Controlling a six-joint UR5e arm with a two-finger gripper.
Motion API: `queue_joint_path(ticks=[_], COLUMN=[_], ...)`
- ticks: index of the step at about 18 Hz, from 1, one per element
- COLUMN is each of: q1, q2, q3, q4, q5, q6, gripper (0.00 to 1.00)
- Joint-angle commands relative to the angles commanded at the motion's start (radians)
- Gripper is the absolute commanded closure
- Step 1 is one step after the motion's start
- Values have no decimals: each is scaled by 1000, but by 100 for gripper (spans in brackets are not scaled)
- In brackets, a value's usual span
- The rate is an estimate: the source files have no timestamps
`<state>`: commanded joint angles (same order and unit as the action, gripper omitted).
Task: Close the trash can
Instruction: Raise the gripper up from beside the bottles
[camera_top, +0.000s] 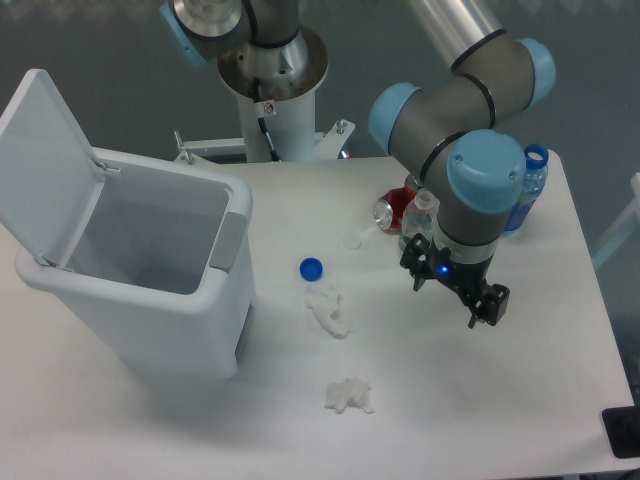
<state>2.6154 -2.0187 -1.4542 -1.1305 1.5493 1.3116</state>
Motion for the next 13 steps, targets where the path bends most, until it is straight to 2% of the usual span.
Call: queue_joint_path(ticks=[6, 9, 13], q1=[2, 9, 11], q2=[2, 9, 34], q3=[-15, -89, -109], q4=[8, 101, 110], q5=[-37, -90, -95], q6=[-11, -58, -58], gripper=[0, 0, 0])
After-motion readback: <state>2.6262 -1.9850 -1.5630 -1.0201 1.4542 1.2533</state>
